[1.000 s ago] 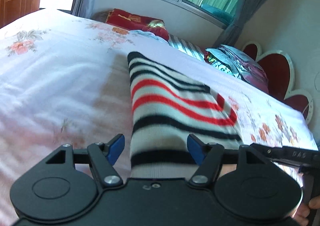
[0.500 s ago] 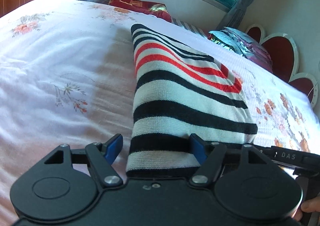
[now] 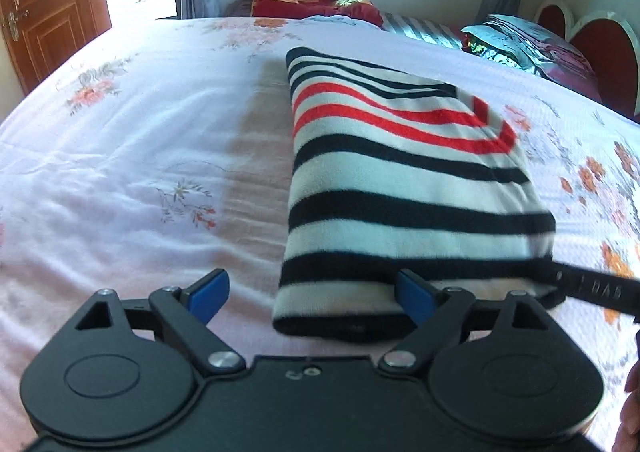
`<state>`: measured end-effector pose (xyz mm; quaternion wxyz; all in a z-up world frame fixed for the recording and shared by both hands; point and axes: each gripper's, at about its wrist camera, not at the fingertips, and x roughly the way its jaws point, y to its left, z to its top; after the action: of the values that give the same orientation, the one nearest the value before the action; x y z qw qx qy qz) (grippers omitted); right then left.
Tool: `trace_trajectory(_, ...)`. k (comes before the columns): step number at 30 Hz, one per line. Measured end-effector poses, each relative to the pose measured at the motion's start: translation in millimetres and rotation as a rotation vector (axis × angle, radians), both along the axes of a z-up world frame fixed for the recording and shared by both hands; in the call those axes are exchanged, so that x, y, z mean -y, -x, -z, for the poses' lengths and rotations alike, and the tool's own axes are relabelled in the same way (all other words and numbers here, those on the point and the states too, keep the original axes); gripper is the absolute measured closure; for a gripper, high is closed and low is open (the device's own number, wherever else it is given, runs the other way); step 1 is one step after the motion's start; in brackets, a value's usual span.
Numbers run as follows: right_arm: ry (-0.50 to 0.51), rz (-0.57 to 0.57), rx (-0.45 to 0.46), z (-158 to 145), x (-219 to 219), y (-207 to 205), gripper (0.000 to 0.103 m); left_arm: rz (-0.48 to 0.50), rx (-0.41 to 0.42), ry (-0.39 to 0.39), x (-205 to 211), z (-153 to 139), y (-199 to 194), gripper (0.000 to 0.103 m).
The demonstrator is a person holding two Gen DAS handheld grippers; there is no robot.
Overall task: Fold small clothes
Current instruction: 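Open both tools and lift them away from the folded sweater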
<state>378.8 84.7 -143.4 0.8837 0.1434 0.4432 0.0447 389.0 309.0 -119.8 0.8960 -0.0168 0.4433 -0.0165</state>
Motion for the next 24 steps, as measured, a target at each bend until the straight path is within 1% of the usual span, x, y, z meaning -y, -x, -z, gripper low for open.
trace_trajectory(2, -0.006, -0.023, 0.032, -14, 0, 14, 0.039, -0.025, 0.024, -0.01, 2, -12, 15, 0.014)
trace_trajectory(5, -0.01, -0.077, 0.098, -38, 2, 48, 0.039, -0.107, 0.141, -0.065, 7, -37, 50, 0.014)
trace_trajectory(7, -0.016, -0.114, 0.135, -54, 4, 75, 0.039, -0.134, 0.199, -0.083, 11, -55, 75, 0.014)
trace_trajectory(9, -0.019, -0.146, 0.161, -70, 8, 104, 0.039, -0.121, 0.202, -0.054, 13, -71, 100, 0.014)
trace_trajectory(12, -0.022, -0.17, 0.218, -92, 19, 148, 0.039, -0.107, 0.21, 0.021, 13, -91, 136, 0.014)
trace_trajectory(14, -0.021, -0.169, 0.259, -106, 27, 176, 0.034, -0.135, 0.218, 0.001, 21, -102, 163, 0.014)
trace_trajectory(15, -0.019, -0.168, 0.284, -113, 32, 191, 0.024, -0.142, 0.226, -0.019, 26, -108, 176, 0.014)
trace_trajectory(16, -0.017, -0.166, 0.31, -120, 36, 205, 0.016, -0.147, 0.23, -0.034, 31, -112, 188, 0.014)
trace_trajectory(17, -0.015, -0.163, 0.338, -127, 39, 218, 0.015, -0.148, 0.228, -0.041, 35, -117, 201, 0.014)
trace_trajectory(20, 0.008, -0.159, 0.4, -146, 47, 254, 0.011, -0.151, 0.225, -0.023, 43, -129, 238, 0.014)
trace_trajectory(24, 0.026, -0.132, 0.459, -167, 55, 295, 0.003, -0.136, 0.26, -0.038, 57, -146, 280, 0.014)
